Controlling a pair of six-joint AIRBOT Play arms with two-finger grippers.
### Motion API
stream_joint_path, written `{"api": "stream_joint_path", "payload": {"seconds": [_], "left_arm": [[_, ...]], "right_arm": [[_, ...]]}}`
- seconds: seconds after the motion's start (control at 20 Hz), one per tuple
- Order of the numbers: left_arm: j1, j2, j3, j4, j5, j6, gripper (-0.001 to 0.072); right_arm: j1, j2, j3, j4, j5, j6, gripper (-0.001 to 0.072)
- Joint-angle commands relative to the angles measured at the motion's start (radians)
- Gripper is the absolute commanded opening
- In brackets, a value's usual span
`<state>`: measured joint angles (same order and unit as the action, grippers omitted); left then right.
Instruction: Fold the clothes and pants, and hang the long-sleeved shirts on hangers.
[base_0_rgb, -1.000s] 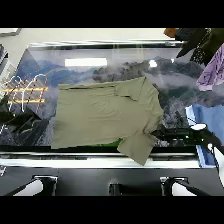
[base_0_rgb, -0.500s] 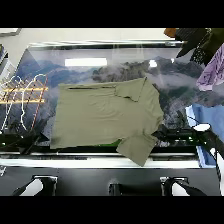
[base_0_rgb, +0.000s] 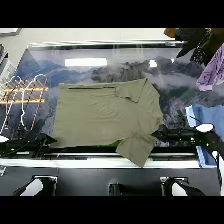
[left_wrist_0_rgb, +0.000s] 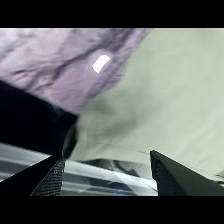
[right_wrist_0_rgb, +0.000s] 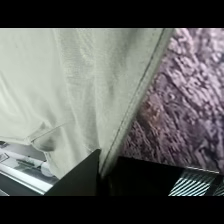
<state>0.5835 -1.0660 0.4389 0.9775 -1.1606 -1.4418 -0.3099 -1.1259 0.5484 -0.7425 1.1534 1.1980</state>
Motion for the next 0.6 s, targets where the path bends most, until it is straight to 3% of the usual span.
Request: {"api": "stream_joint_path", "payload": {"seconds": [0.0, 0.25, 0.3, 0.35, 0.4, 0.5, 0.55], "left_arm": [[0.001, -0.007, -0.013, -0.002, 0.055, 0.006, 0.0587], [0.001, -0.014, -0.013, 0.019, 0.078, 0.006, 0.0586], [0.001, -0.014, -0.013, 0.037, 0.077, 0.003, 0.0555], [0.001, -0.014, -0.013, 0.047, 0.076, 0.003, 0.0379], [0.001, -0.014, -0.013, 0.046, 0.077, 0.003, 0.0298], [-0.002, -0.014, -0.013, 0.043, 0.079, 0.004, 0.0265], [-0.002, -0.014, -0.013, 0.043, 0.079, 0.004, 0.0152]], "right_arm": [[0.001, 0.006, 0.001, 0.002, 0.024, 0.004, 0.0027], [0.001, 0.006, 0.001, 0.002, 0.051, 0.004, 0.0027], [0.001, 0.006, 0.001, 0.002, 0.055, 0.004, 0.0027], [0.001, 0.006, 0.001, 0.002, 0.058, 0.004, 0.0027], [0.001, 0.006, 0.001, 0.002, 0.060, 0.004, 0.0027], [0.001, 0.006, 0.001, 0.002, 0.065, 0.004, 0.0027], [0.001, 0.006, 0.001, 0.002, 0.071, 0.004, 0.0027]]}}
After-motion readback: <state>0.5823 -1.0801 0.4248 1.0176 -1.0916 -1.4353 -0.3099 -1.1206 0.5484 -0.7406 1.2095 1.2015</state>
